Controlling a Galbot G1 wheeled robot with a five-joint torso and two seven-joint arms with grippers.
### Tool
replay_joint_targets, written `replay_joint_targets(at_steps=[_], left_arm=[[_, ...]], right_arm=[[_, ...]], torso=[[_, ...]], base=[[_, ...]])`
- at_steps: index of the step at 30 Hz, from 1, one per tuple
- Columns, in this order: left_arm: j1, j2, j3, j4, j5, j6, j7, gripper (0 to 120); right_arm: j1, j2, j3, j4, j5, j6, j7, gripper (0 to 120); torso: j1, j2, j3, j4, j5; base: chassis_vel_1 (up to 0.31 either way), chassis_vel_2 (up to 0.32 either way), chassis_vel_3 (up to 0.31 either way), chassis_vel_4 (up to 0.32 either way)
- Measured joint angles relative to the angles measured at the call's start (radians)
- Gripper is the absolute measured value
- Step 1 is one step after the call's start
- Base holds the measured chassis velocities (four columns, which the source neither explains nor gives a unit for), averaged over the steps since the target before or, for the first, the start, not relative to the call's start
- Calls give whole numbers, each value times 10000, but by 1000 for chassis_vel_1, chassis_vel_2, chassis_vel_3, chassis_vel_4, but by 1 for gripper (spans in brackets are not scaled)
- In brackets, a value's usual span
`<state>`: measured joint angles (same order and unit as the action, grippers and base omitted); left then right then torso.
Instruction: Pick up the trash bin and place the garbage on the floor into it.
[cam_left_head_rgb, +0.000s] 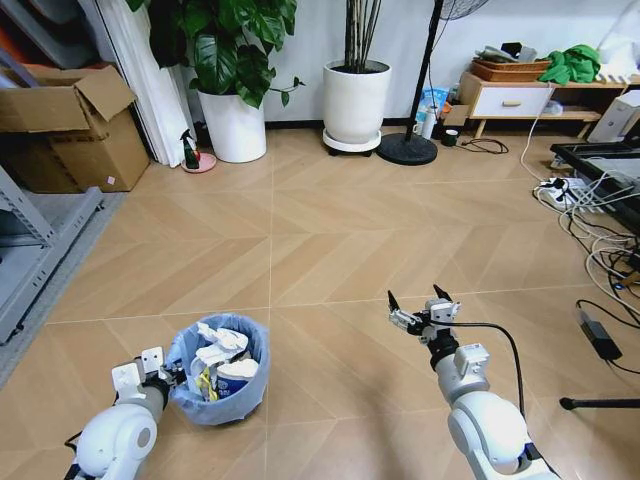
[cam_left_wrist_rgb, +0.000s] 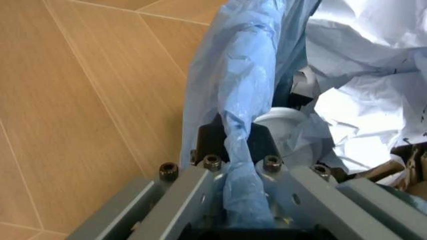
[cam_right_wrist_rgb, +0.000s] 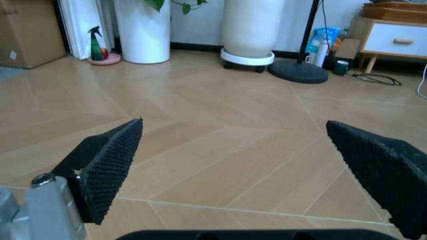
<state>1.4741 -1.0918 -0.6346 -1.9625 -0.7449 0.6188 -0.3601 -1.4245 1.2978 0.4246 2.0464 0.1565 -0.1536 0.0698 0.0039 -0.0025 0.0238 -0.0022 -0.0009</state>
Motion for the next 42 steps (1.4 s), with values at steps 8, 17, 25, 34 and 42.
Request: replay_joint_targets(at_steps=[8, 17, 25, 34, 42], left_arm=[[-197, -319, 403, 158, 100, -119, -242, 1], [-241, -379, 486, 259, 217, -188, -211, 30], [-280, -390, 509, 265, 259, -203, -243, 62], [-262, -414, 525, 209, 267, -203, -250, 93], [-167, -476, 590, 92, 440, -271, -175, 100]], right_arm=[[-82, -47, 105, 47, 10, -7, 15, 100], [-109, -76, 158, 92, 23, 8, 16, 100], [-85, -106, 137, 93, 30, 14, 16, 100], [-73, -121, 131, 93, 35, 18, 16, 100], [-70, -126, 120, 85, 36, 35, 13, 100]], torso=[[0, 0, 1, -3, -1], [0, 0, 1, -1, 1], [1, 0, 0, -1, 1], [1, 0, 0, -1, 0], [1, 0, 0, 0, -1]], base=[[0, 0, 0, 0], [0, 0, 0, 0], [0, 0, 0, 0], [0, 0, 0, 0], [0, 0, 0, 0]])
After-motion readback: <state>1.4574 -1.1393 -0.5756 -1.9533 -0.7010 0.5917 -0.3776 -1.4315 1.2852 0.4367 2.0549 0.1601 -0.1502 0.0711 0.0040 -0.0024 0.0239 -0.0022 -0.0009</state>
